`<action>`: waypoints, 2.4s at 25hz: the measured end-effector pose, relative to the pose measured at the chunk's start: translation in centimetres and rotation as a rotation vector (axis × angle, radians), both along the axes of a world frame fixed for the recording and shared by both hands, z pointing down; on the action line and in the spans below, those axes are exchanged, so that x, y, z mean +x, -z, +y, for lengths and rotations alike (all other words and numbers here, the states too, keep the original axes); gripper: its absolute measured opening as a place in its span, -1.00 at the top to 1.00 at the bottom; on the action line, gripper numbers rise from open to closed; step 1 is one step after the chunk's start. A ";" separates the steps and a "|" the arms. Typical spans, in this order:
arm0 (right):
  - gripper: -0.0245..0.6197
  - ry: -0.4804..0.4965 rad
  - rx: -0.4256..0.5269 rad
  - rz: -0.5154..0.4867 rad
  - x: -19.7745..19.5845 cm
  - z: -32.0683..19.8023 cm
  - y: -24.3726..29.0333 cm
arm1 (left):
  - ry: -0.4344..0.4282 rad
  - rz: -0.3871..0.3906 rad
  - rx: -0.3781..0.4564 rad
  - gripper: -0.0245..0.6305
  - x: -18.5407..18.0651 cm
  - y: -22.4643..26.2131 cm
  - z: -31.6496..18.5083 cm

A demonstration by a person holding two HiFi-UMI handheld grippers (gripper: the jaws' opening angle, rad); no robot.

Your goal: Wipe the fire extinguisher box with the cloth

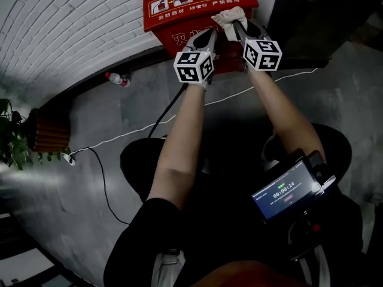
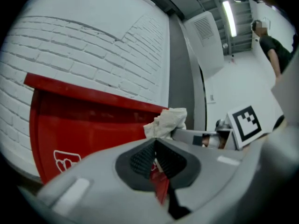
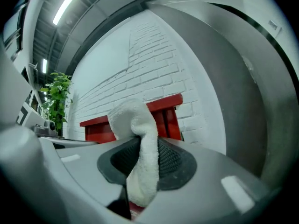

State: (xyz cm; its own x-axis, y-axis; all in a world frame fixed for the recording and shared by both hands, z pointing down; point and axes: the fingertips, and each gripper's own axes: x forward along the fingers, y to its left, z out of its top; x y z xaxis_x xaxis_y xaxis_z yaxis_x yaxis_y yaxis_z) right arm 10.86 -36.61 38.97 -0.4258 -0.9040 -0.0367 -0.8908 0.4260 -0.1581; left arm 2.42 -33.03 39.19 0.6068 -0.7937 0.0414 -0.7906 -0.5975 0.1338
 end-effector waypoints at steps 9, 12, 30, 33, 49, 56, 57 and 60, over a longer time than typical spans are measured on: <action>0.64 -0.086 -0.020 -0.018 4.9 -0.3 -0.8 | -0.001 -0.013 0.003 0.92 0.5 -0.2 0.6; 0.64 -0.100 -0.022 -0.012 5.1 0.4 -0.7 | 0.007 -0.016 0.006 0.92 -0.1 0.1 1.5; 0.64 0.205 0.005 -0.062 -12.8 5.6 -3.0 | 0.195 -0.002 -0.030 0.92 -12.4 -4.1 5.0; 0.64 0.247 -0.020 -0.058 -15.8 6.0 -4.7 | 0.227 0.006 -0.040 0.92 -14.7 -5.4 5.0; 0.64 0.321 -0.120 -0.036 -22.6 3.7 -10.7 | 0.269 0.004 -0.131 0.92 -19.0 -10.6 2.4; 0.64 0.291 -0.134 -0.049 -21.7 2.3 -11.7 | 0.241 0.004 -0.146 0.92 -17.7 -11.9 1.3; 0.64 0.290 -0.131 -0.047 -21.8 2.3 -11.6 | 0.238 0.006 -0.144 0.92 -17.5 -11.8 1.2; 0.64 0.281 -0.122 -0.036 -21.6 2.2 -11.7 | 0.227 0.009 -0.138 0.92 -16.8 -11.8 0.9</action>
State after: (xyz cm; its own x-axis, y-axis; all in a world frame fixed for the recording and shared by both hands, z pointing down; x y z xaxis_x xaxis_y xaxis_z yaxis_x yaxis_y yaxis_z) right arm -10.72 -34.38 50.63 -0.6604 -0.7496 0.0448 -0.7335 0.6311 -0.2525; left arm -14.40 -32.09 51.02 0.4145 -0.8968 0.1545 -0.9009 -0.3803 0.2093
